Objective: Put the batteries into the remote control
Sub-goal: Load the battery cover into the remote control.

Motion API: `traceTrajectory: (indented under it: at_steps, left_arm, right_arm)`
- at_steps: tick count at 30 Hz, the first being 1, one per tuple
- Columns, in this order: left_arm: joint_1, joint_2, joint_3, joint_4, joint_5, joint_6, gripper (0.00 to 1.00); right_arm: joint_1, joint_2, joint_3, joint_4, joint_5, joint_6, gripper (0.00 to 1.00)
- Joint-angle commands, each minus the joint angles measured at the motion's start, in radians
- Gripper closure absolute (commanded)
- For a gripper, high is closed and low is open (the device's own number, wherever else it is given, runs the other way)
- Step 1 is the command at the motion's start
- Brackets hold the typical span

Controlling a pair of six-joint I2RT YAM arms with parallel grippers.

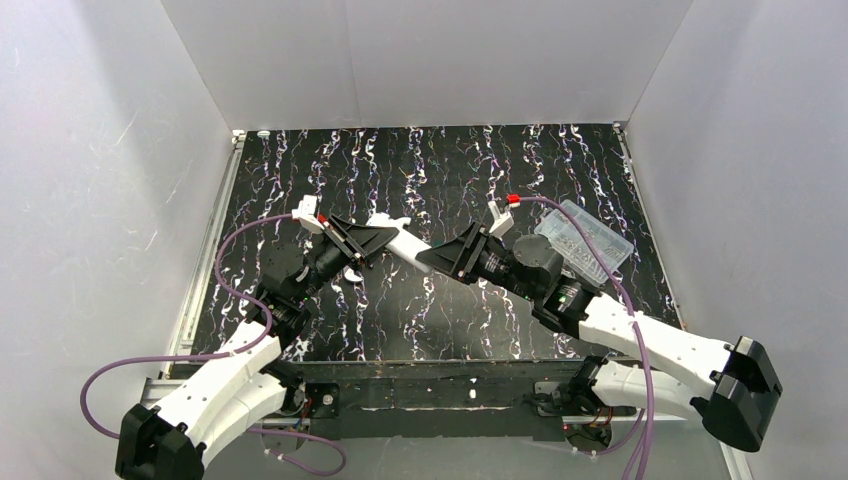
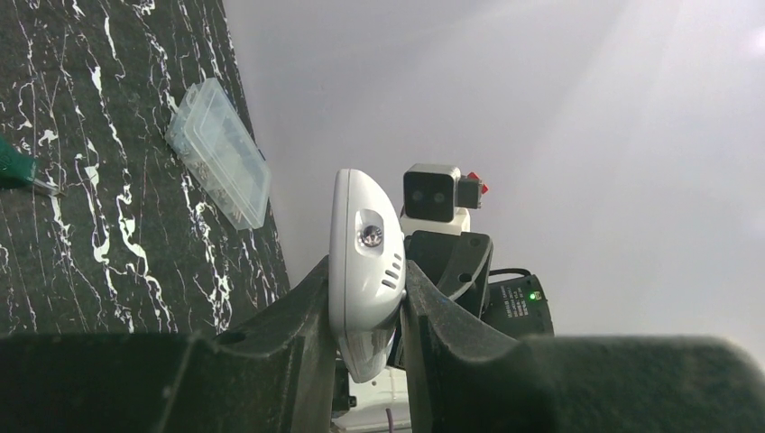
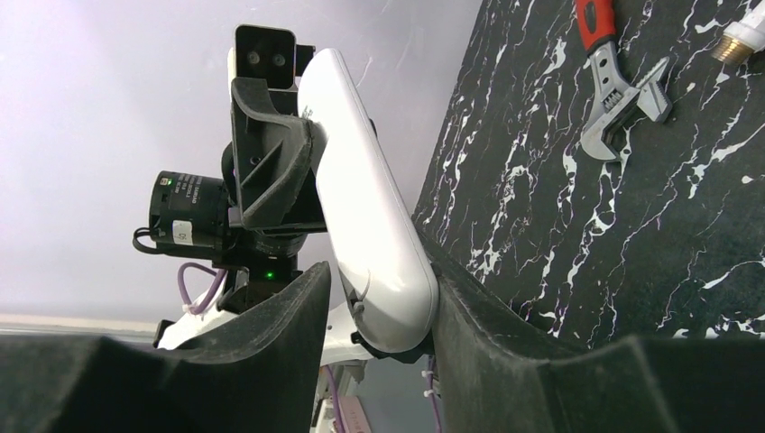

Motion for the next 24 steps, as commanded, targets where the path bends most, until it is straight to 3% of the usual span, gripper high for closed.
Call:
traceTrajectory:
  at_steps: [1,10,14,17,24]
  left_arm:
    - [-0.004,-0.028,-0.004,0.115,-0.001,0.009,1.00]
    - [-0.003,-0.035,-0.012,0.115,-0.004,0.007,1.00]
    - [-0.004,-0.038,-0.012,0.112,-0.003,0.009,1.00]
    - [-0.004,-0.039,-0.014,0.112,-0.003,0.009,1.00]
    - [-0.004,-0.042,-0.016,0.112,-0.004,0.009,1.00]
  right_arm:
    - [-0.004,0.009,0.032,0.080,-0.020,0.005,0.50]
    - [-0.006,0.011,0.048,0.062,0.008,-0.003,0.53]
    - [-0.005,0.009,0.054,0.061,0.008,-0.004,0.38]
    - [-0.005,0.009,0.058,0.063,0.010,-0.005,0.35]
    - [-0.007,0.009,0.063,0.061,0.025,-0.003,0.46]
